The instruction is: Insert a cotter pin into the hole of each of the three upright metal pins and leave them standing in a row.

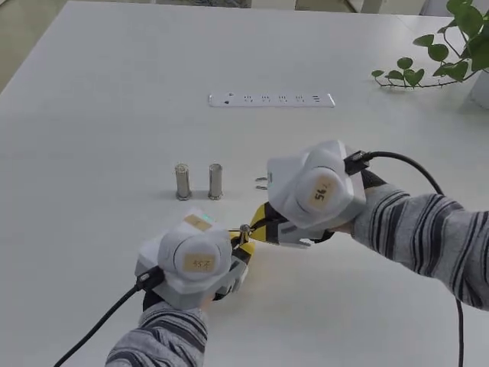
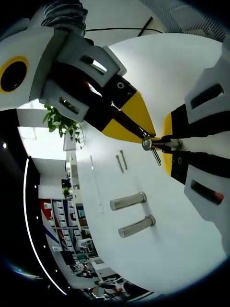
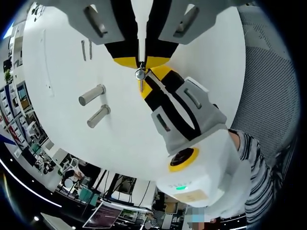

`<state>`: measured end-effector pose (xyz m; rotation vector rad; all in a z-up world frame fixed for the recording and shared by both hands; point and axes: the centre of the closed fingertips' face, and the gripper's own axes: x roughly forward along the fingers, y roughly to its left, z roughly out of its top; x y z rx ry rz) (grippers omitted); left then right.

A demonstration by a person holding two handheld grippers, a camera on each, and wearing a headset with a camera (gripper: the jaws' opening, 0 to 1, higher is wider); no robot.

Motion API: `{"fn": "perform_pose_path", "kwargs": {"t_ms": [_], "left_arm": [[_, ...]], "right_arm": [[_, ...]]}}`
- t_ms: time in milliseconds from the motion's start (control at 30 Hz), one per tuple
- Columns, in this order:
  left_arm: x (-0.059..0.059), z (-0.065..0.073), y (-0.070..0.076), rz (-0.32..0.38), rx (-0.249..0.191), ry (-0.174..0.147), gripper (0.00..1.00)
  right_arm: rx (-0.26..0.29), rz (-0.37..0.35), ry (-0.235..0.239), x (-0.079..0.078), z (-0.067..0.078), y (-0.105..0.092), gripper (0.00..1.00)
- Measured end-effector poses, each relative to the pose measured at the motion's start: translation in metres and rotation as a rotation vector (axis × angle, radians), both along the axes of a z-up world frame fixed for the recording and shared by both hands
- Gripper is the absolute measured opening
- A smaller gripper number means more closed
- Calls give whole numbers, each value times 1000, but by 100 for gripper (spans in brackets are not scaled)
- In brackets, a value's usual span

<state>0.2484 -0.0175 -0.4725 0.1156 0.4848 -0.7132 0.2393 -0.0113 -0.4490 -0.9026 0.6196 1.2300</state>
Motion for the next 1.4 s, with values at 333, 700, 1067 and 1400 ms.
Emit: {"fn": "perform_pose_path", "kwargs": {"t_ms": [333,700,1067,1400], "left_arm": [[1,0,0,-8,-2,-2,5],[9,5,9,-40,-1,-19,5],[27,13,39,-34,28,-35,5],[39,10,73,19,43,-25,5]], "right_arm": [[56,-87,23,3,1,-6,13],[307,-391,145,14,11,-26,29],[513,-591,215,22,17,-45,39],[543,-651,236,21,12,-52,39]]}}
